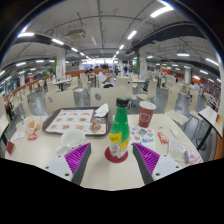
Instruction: Pour water
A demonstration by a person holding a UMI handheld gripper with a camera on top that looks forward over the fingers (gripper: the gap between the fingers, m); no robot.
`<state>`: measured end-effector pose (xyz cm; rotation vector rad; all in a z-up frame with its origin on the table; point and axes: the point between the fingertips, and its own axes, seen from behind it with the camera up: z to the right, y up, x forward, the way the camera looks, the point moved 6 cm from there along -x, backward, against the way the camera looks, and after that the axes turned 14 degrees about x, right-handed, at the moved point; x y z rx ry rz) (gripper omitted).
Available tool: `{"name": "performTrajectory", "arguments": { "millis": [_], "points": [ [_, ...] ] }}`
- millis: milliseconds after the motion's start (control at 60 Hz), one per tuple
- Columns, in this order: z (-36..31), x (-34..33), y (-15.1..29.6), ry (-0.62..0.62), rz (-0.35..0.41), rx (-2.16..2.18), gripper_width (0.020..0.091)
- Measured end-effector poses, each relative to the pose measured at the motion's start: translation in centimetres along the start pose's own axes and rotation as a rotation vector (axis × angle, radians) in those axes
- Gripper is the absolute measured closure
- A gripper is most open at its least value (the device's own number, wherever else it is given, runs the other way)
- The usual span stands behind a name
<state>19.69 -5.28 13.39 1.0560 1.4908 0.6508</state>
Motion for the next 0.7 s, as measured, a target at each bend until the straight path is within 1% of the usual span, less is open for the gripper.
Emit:
{"name": "performTrajectory", "arguments": {
  "millis": [100, 167, 217, 317, 417, 483, 633, 700],
  "points": [
    [-2.9, -5.1, -1.0, -0.052, -0.06, -0.002, 0.0255],
    [-5.7, -8.6, -2.2, -0.081, -0.116, 0.011, 0.0256],
    [-8.4, -10.5, -3.0, -0.08, -0.147, 0.03, 0.0258],
    [-13.8, -14.4, -3.9, -0.059, -0.18, 0.067, 0.0261],
    [-18.8, -17.4, -4.1, -0.019, -0.18, 0.045, 0.0266],
    [-21.2, -19.1, -4.0, -0.013, -0.164, -0.008, 0.0266],
    [-23.6, -20.6, -3.8, 0.003, -0.168, -0.024, 0.0271],
    [-24.4, -20.8, -4.0, 0.034, -0.177, -0.006, 0.0278]
  ]
}}
